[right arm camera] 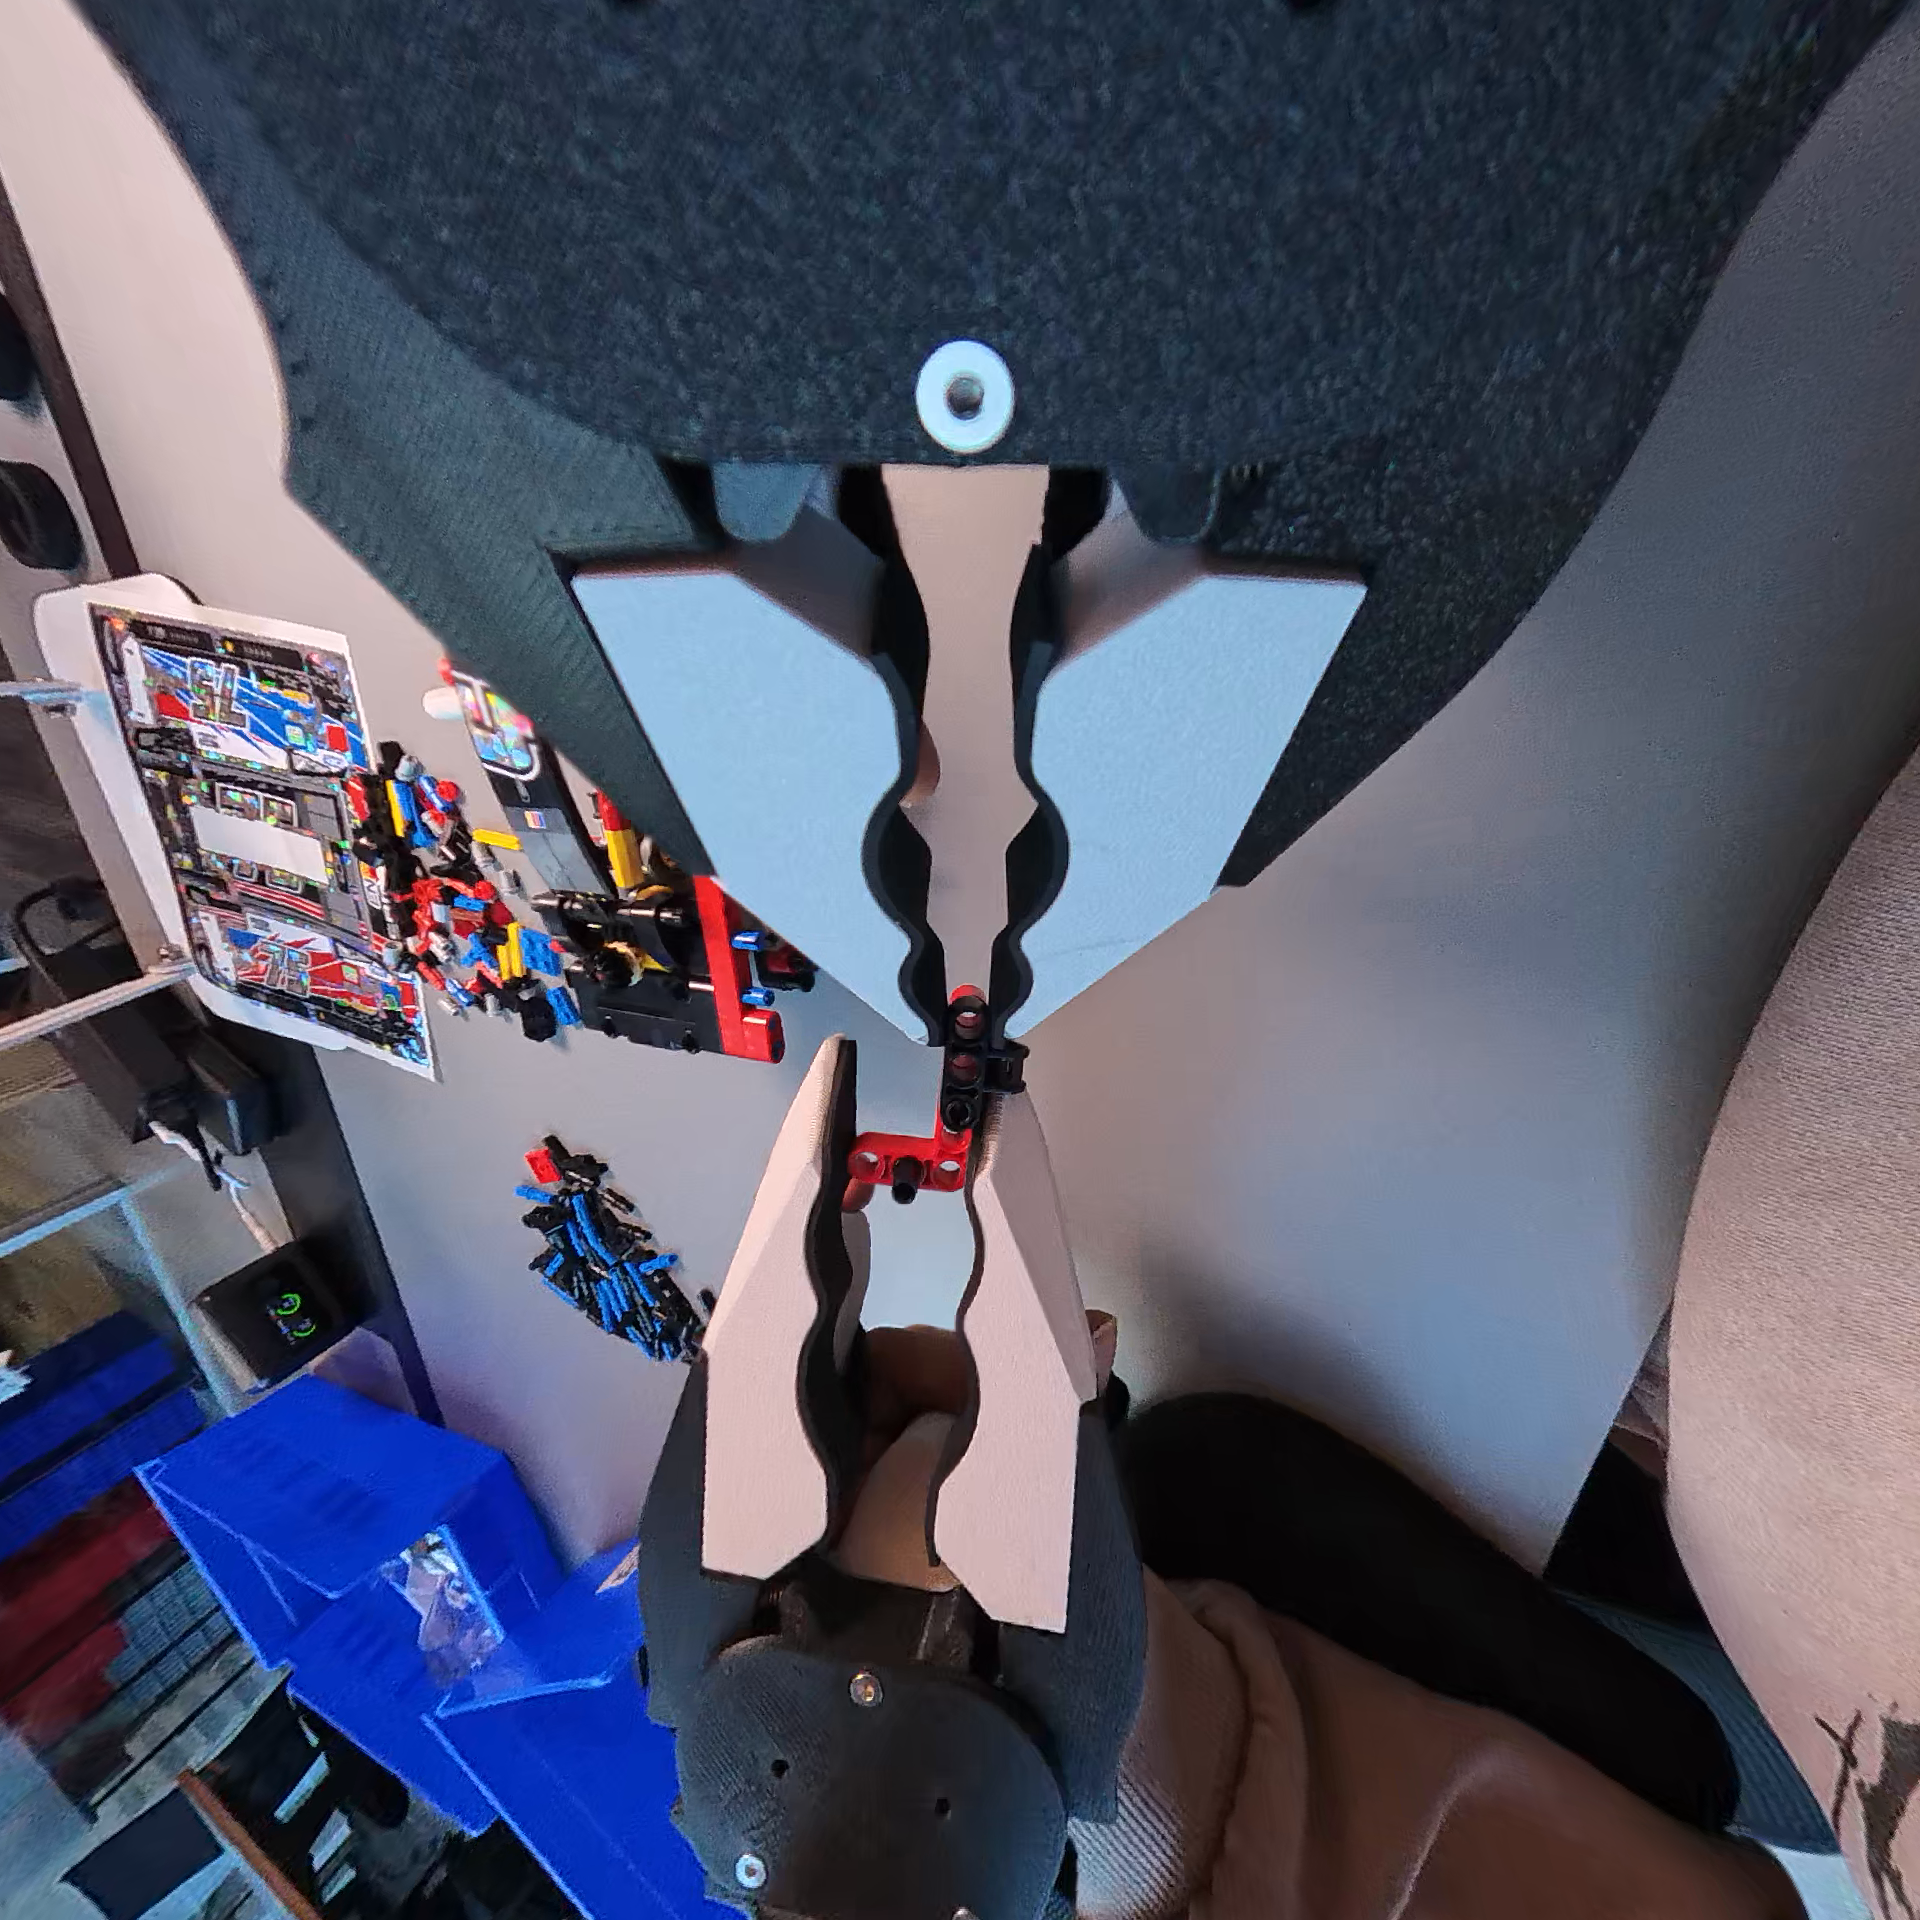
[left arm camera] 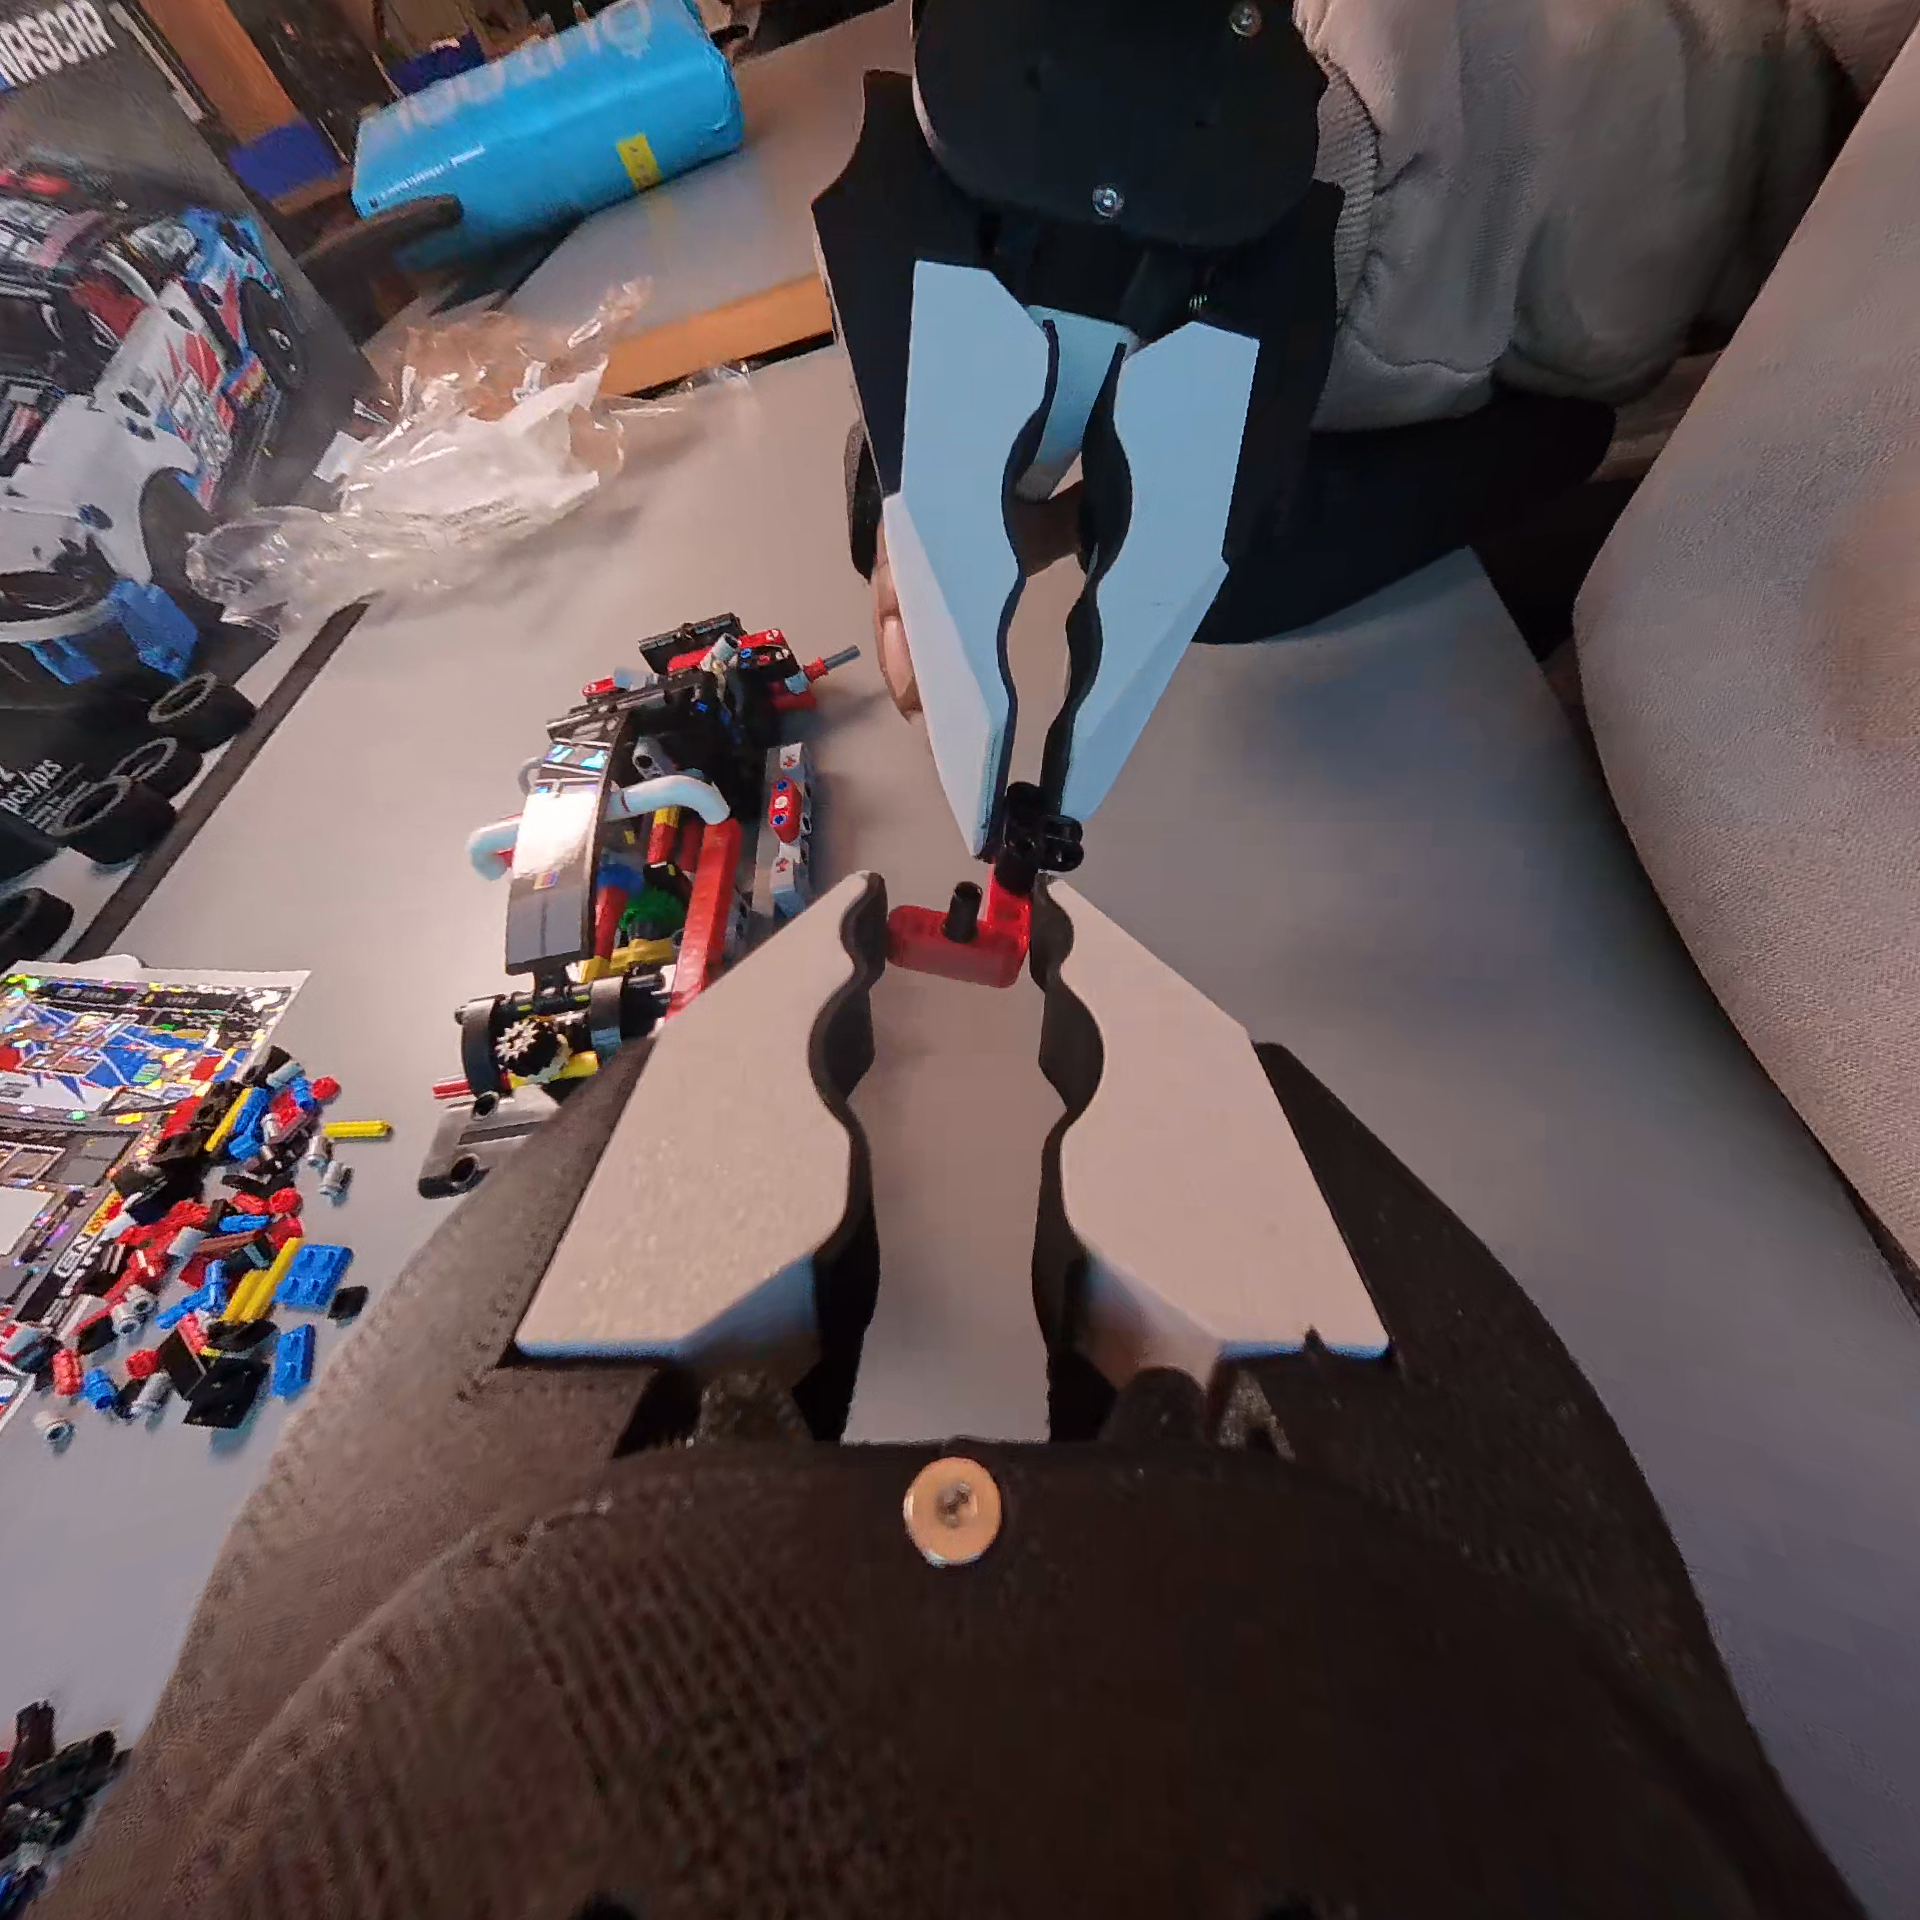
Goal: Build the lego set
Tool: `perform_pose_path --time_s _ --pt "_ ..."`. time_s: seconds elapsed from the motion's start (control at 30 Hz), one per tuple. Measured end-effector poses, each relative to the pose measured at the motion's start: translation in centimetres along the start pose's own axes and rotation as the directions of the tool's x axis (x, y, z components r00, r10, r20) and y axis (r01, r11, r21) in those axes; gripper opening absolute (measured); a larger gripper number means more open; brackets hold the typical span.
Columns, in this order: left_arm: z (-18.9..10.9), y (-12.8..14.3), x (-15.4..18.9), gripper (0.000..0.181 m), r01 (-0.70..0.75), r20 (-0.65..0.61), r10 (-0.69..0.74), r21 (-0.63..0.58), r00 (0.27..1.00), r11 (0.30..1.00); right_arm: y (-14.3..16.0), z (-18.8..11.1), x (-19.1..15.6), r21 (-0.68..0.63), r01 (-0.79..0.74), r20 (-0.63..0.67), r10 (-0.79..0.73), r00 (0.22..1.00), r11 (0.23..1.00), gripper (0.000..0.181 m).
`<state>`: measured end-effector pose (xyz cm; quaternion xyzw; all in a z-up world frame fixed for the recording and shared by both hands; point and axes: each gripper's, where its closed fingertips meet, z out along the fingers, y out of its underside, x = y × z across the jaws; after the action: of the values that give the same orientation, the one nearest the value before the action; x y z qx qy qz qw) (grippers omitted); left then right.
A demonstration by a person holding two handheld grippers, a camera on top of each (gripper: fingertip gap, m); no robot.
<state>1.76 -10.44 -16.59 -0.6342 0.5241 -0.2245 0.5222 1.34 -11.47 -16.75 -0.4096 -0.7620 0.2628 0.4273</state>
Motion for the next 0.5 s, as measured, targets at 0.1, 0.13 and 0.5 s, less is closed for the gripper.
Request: perform_pose_path --time_s 0.1,0.13,0.5 --pt "-0.5 -0.8 -0.4 0.025 -0.009 0.026 0.007 0.058 1.0 0.998 -0.7 -0.3 0.6 0.039 0.01 -0.051 -0.008 0.999 0.999 0.006" --pt "-0.6 -1.0 -0.5 0.025 -0.005 0.028 0.003 0.083 1.0 0.997 -0.9 -0.3 0.7 0.056 0.001 -0.059 0.002 0.998 0.998 0.01" --pt "-0.5 -1.1 -0.1 0.026 -0.042 0.03 0.039 0.111 0.999 0.993 -0.9 -0.7 0.5 -0.007 0.051 -0.096 -0.051 0.994 0.999 0.005"
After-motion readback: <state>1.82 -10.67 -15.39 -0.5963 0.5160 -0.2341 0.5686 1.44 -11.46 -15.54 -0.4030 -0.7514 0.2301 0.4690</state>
